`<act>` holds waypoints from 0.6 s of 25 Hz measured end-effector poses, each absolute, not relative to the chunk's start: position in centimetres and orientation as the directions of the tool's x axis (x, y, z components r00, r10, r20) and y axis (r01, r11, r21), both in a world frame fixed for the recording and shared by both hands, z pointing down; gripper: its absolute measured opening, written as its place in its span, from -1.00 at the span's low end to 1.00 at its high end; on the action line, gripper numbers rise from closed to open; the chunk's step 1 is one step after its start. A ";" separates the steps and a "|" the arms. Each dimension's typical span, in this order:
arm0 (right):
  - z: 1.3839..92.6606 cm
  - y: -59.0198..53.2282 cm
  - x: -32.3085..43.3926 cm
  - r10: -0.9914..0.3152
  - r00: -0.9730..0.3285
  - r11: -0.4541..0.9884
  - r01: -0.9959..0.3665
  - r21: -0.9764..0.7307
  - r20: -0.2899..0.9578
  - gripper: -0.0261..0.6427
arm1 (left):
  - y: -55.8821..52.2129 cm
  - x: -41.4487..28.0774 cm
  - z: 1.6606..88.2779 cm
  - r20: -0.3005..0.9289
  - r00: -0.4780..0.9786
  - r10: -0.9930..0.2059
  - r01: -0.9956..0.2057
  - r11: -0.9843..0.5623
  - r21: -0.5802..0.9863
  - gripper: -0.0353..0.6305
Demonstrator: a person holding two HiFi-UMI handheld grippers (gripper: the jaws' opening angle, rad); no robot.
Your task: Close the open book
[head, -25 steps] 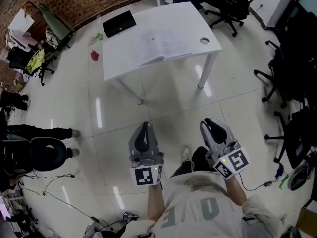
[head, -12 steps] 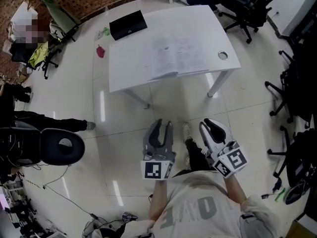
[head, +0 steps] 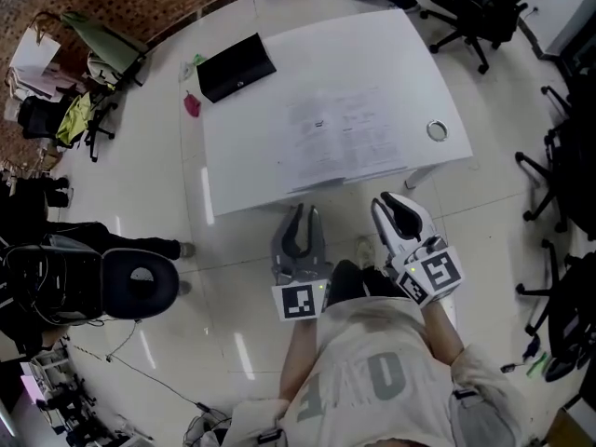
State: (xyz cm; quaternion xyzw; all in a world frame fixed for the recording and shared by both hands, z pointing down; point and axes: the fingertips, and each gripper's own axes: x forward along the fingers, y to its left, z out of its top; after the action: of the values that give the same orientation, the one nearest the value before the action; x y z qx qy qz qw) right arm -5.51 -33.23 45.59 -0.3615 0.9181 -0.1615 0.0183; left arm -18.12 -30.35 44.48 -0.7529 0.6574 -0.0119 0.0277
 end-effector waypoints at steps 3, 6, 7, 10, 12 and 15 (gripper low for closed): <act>45.4 -35.6 -5.8 -0.699 -0.710 0.660 -0.688 -0.302 0.089 -0.72 | -32.5 -19.7 43.8 -0.048 0.117 -0.992 -0.993 -0.116 -0.028 -0.65; 45.6 -37.5 -6.6 -0.710 -0.698 0.652 -0.702 -0.285 0.095 -0.72 | -34.6 -21.1 43.4 -0.062 0.116 -0.991 -0.993 -0.116 -0.010 -0.65; 45.6 -38.0 -6.9 -0.712 -0.696 0.650 -0.704 -0.285 0.094 -0.72 | -35.3 -21.6 43.2 -0.065 0.115 -0.991 -0.993 -0.115 0.003 -0.65; 45.3 -39.4 -7.9 -0.716 -0.692 0.646 -0.705 -0.293 0.086 -0.73 | -36.7 -22.6 43.2 -0.062 0.116 -0.991 -0.992 -0.118 0.037 -0.65; 45.0 -40.3 -8.8 -0.717 -0.693 0.647 -0.703 -0.295 0.081 -0.73 | -37.5 -23.3 43.7 -0.044 0.116 -0.992 -0.992 -0.119 0.052 -0.65; 44.9 -41.0 -9.9 -0.711 -0.697 0.651 -0.702 -0.288 0.091 -0.73 | -38.4 -23.8 45.9 0.027 0.129 -0.991 -0.990 -0.128 0.063 -0.65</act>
State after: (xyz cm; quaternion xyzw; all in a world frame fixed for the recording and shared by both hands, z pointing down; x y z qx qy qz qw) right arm -9.89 -40.98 44.93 -0.3890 0.9085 -0.1518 0.0152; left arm -23.75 -38.38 45.90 -0.7508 0.6597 0.0106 -0.0325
